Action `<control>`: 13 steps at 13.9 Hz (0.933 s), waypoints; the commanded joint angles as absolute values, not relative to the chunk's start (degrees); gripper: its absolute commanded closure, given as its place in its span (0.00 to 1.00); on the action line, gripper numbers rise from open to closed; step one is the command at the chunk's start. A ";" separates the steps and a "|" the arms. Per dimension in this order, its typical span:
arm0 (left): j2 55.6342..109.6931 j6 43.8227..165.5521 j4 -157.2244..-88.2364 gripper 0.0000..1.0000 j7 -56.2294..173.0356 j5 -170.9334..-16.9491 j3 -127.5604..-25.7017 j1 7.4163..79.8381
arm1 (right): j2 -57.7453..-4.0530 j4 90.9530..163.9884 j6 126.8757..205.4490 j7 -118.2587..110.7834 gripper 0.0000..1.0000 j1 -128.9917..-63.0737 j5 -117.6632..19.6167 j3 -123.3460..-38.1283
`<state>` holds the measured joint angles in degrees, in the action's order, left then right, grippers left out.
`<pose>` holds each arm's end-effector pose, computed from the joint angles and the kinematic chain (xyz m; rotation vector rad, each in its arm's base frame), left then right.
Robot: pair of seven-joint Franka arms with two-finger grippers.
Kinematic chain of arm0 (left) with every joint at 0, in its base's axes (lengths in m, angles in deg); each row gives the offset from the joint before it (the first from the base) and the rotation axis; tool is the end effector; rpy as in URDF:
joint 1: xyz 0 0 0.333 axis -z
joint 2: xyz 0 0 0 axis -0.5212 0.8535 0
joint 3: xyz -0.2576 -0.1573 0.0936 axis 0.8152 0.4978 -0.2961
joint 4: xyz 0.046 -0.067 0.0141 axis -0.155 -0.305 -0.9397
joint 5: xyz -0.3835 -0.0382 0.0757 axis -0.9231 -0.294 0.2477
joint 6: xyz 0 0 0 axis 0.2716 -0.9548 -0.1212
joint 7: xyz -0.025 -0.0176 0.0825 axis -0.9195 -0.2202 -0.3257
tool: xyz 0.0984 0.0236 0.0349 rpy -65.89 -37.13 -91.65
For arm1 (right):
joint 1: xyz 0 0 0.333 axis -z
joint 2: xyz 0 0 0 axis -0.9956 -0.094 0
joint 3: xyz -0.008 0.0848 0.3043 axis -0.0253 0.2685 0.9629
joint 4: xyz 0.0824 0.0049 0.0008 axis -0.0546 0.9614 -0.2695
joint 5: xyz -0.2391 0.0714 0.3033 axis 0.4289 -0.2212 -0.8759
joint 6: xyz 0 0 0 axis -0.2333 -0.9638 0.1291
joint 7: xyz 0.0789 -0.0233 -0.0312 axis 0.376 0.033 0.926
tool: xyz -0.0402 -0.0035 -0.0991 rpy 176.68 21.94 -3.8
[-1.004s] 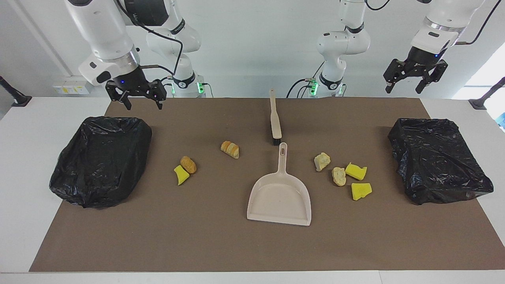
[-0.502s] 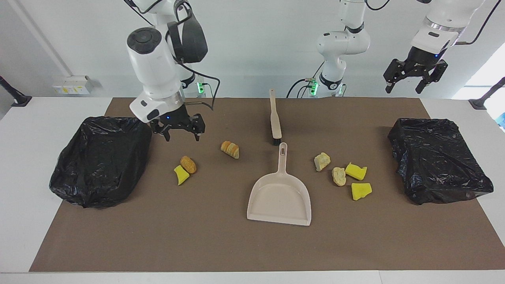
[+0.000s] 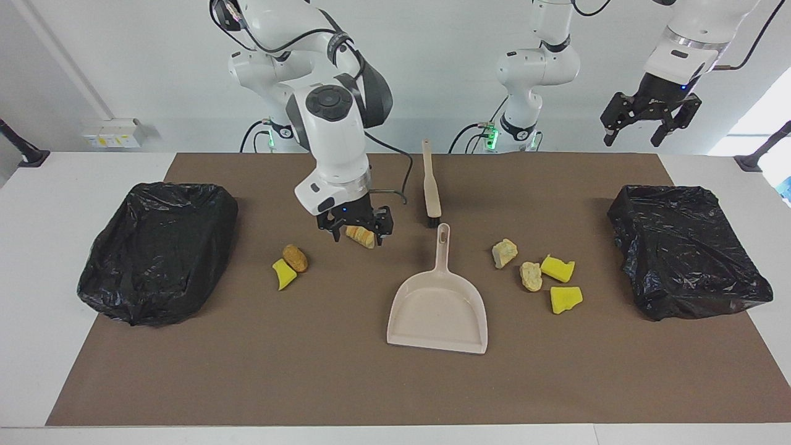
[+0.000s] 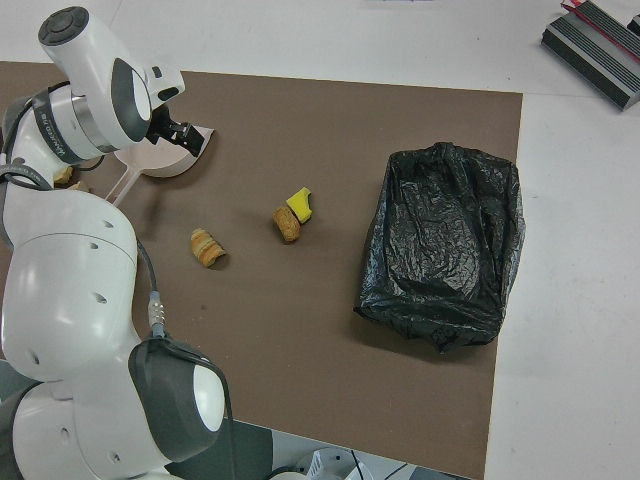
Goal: Sweep and dump trash in bin
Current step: 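Grasp the beige dustpan handle with the right gripper and lift it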
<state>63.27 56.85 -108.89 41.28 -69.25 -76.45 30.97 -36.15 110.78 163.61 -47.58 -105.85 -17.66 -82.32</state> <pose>0.5018 -0.0279 0.6686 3.1359 -0.1216 0.1257 0.6111 0.2985 0.4709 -3.0422 0.2421 -0.1538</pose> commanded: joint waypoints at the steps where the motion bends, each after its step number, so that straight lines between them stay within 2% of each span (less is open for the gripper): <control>1: 62.94 56.83 -108.98 0.00 41.64 -70.03 -76.58 30.80 | -38.40 108.62 167.11 -50.31 0.00 -108.24 -17.73 -82.40; 9: 62.94 56.83 -108.98 0.00 41.55 -70.03 -76.58 30.80 | -47.62 104.94 174.16 -60.24 0.00 -117.65 -13.26 -83.10; 13: 62.94 56.83 -108.98 0.00 41.64 -70.03 -76.58 30.80 | -51.24 103.26 176.27 -61.48 0.13 -119.15 -10.62 -82.93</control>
